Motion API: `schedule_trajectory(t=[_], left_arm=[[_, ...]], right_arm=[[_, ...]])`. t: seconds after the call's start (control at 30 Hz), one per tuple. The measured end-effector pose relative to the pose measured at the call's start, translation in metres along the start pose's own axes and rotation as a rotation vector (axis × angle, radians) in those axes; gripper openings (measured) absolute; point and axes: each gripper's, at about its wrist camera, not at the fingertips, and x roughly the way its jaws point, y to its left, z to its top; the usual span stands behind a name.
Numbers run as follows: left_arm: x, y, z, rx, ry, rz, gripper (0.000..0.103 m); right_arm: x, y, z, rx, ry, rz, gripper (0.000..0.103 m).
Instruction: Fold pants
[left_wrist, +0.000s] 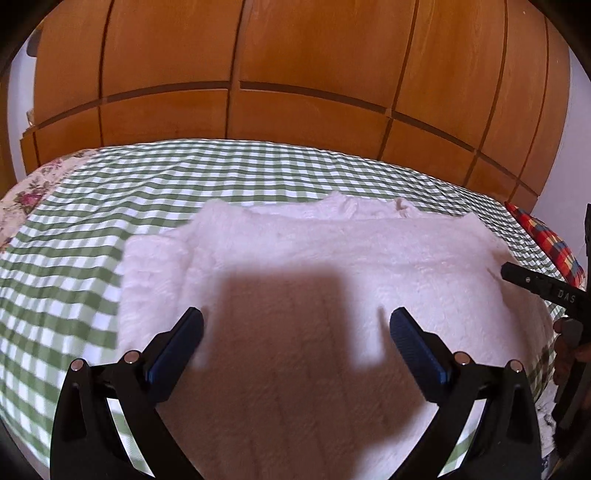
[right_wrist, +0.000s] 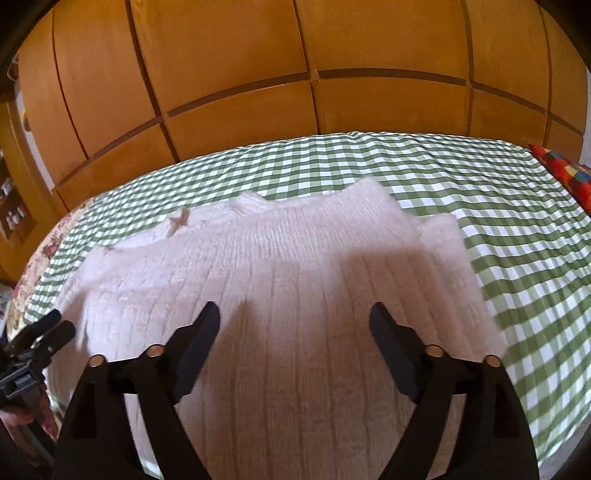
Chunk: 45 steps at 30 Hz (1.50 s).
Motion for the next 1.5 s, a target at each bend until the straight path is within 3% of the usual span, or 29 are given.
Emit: schedule_trajectory(t=[0.1, 0.4, 0.6, 0.77, 0.9, 1.1, 1.23, 1.37, 1.5], left_arm=[[-0.008, 0.007, -0.007, 0.005, -0.006, 0.012, 0.101], [-0.030, 0.024, -0.027, -0.007, -0.029, 0.000, 0.101], [-0.043, 0.047, -0.028, -0.142, -0.073, 0.045, 0.101], [-0.039, 0.064, -0.034, -0.235, -0.049, 0.070, 0.101], [-0.034, 0.064, -0.037, -0.229, -0.033, 0.062, 0.101], [-0.030, 0.058, -0.041, -0.200, -0.015, 0.055, 0.101], [-0.028, 0.062, -0.042, -0.223, 0.002, 0.048, 0.101], [-0.026, 0.064, -0.044, -0.245, 0.013, 0.052, 0.101], [-0.024, 0.064, -0.046, -0.237, 0.014, 0.060, 0.101]], right_arm=[[-0.006, 0.002, -0.006, -0.014, 0.013, -0.030, 0.094], [-0.020, 0.003, -0.028, -0.019, 0.053, -0.058, 0.097], [-0.037, 0.001, -0.050, -0.001, 0.048, 0.007, 0.097], [-0.056, -0.011, -0.070, 0.135, 0.023, 0.172, 0.099], [-0.066, -0.029, -0.083, 0.261, 0.042, 0.281, 0.099], [-0.071, -0.064, -0.096, 0.441, -0.001, 0.348, 0.099], [-0.053, -0.094, -0.114, 0.654, 0.011, 0.400, 0.099], [-0.044, -0.114, -0.129, 0.806, -0.089, 0.494, 0.099], [-0.040, -0.118, -0.119, 0.797, -0.182, 0.496, 0.099]])
